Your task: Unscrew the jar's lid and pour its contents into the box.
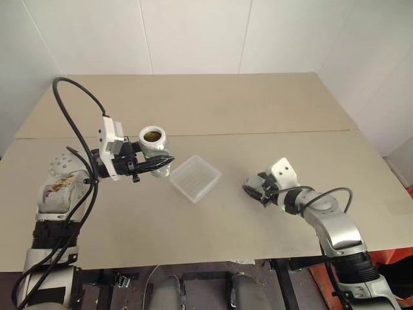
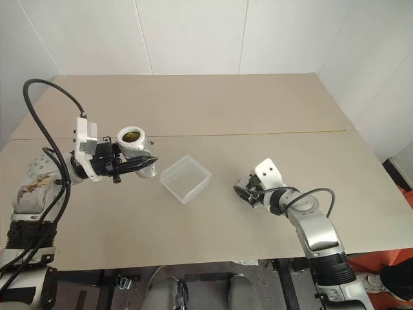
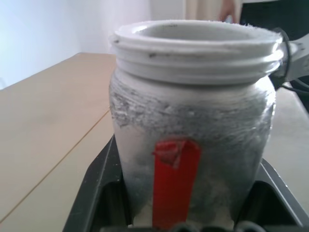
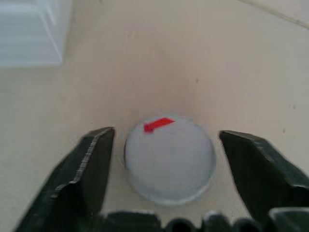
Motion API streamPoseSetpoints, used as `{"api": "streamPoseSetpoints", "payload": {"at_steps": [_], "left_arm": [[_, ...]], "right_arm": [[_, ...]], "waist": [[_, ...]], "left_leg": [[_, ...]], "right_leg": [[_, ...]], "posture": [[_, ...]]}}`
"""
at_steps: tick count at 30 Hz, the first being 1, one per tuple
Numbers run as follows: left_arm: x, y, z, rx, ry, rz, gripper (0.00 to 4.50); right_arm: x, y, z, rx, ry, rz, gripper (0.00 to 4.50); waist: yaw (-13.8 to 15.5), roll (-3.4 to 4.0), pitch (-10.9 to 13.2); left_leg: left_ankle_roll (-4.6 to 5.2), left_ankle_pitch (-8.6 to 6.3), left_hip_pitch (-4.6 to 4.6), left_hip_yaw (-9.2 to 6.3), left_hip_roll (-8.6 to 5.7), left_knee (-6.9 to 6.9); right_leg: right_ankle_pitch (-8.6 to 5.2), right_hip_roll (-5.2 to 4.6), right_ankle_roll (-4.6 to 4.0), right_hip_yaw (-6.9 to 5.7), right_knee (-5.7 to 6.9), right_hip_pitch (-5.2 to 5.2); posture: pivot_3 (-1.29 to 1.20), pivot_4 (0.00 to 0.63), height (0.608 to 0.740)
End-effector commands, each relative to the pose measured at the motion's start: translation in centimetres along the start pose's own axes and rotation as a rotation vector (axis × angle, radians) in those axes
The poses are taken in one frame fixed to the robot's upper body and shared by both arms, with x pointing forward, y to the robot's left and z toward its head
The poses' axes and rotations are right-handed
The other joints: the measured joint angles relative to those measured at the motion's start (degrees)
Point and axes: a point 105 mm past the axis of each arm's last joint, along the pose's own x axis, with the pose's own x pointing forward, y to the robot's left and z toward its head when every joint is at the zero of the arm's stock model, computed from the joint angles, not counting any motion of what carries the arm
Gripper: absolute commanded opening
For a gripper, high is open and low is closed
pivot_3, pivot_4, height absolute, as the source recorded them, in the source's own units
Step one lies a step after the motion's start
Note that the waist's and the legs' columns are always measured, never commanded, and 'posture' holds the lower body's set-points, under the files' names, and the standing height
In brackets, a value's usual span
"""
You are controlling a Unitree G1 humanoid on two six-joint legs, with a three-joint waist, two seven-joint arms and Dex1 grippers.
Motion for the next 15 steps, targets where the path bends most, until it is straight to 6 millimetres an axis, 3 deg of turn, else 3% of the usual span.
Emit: {"api": "streamPoseSetpoints", "payload": {"at_steps": [1,4,7,9,11,15], "left_arm": [[0.5,1.5,1.5,0.23,0.052,0.091,1.96],[1.1,3.0,1.9,0.363,0.076,0.19,1.96],[2.3,4.2,1.8,0.676,0.127,0.282,1.96],[3.9,4.5,1.6,1.103,0.213,0.288,1.96],[5.8,3.6,1.3,1.462,0.19,0.186,1.96],[8.1,3.4,0.8,1.909,0.099,0.068,1.96]], "right_arm": [[-2.6,-1.2,4.6,-0.052,-0.113,0.052,4.47],[-4.3,-0.6,6.6,-0.06,-0.129,0.167,4.47],[-5.7,0.9,8.6,0.0,-0.121,0.338,4.47],[-6.3,2.5,10.1,-0.01,-0.114,0.474,4.47],[-6.6,3.8,11.5,-0.023,-0.126,0.577,4.47],[-6.4,4.6,12.9,-0.051,-0.116,0.638,4.47]], "waist": [[0.22,0.0,0.0],[0.86,-0.01,0.01],[1.46,-0.01,0.01],[1.58,-0.02,0.01],[1.61,-0.04,0.02],[1.93,-0.03,0.02]], "left_leg": [[0.01,0.0,0.0,0.0,-0.01,0.0],[0.06,-0.04,-0.14,-0.02,-0.03,0.03],[0.09,-0.05,-0.11,-0.03,-0.03,0.02],[0.09,-0.06,-0.07,-0.03,-0.02,0.0],[0.09,-0.06,-0.09,-0.03,-0.03,-0.02],[0.16,-0.1,-0.29,-0.01,-0.05,0.01]], "right_leg": [[0.0,-0.01,0.0,0.01,-0.02,0.0],[0.01,-0.02,0.01,-0.02,-0.11,-0.03],[0.02,-0.02,0.0,-0.06,-0.17,0.01],[0.03,-0.02,-0.02,-0.09,-0.18,0.05],[0.06,-0.02,-0.05,-0.1,-0.23,0.05],[0.17,-0.07,0.05,-0.16,-0.21,-0.01]], "posture": [[0.0,0.15,0.74],[0.0,0.15,0.74],[0.0,0.15,0.74],[0.0,0.15,0.74],[0.0,0.15,0.74],[0.0,0.15,0.74]]}}
